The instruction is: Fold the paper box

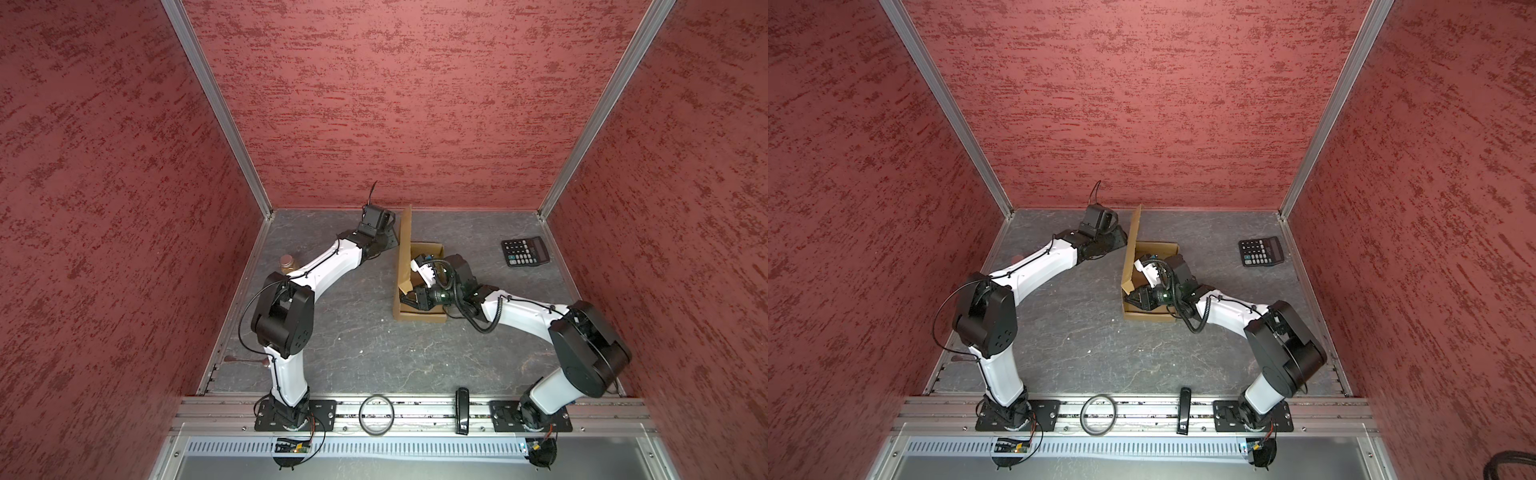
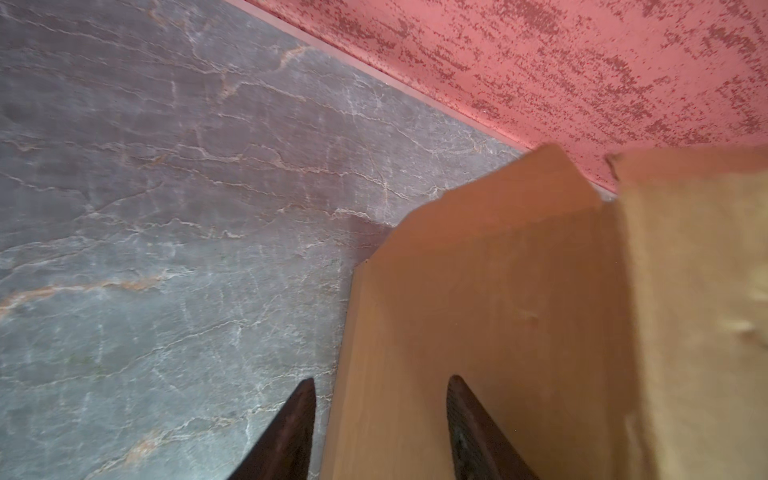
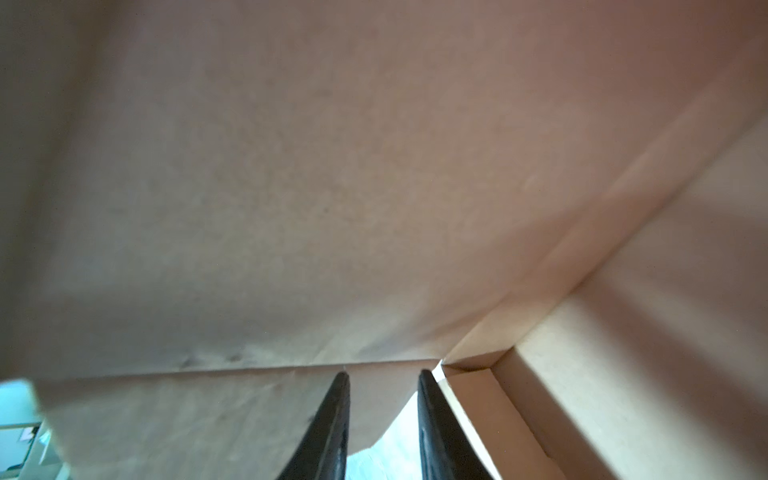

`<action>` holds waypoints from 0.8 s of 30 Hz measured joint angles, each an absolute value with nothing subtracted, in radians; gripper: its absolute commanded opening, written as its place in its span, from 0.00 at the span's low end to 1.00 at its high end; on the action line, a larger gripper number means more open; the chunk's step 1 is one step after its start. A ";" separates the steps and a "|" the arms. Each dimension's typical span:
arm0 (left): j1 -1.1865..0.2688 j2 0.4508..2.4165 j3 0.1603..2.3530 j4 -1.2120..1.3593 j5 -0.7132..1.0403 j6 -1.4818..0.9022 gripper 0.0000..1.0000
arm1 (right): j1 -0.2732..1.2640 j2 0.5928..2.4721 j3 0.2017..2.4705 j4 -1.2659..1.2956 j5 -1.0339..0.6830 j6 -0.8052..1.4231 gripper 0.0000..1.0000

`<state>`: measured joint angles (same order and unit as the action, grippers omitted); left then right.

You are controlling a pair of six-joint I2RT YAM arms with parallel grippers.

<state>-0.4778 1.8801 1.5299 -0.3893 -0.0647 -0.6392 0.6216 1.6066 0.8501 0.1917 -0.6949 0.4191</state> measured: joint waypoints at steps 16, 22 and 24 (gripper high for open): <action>-0.450 2.048 1.754 -0.400 0.007 -0.638 0.52 | 0.644 1.718 0.880 0.402 -0.635 0.539 0.31; -0.444 2.082 1.800 -0.418 0.028 -0.638 0.52 | 0.654 1.734 0.880 0.514 -0.556 0.586 0.32; -0.444 2.086 1.813 -0.426 0.034 -0.637 0.52 | 0.660 1.741 0.881 0.540 -0.528 0.594 0.33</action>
<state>-0.4442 2.0865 1.8130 -0.4255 0.0338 -0.6373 0.6601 1.7409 0.8806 0.5400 -0.5278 0.5941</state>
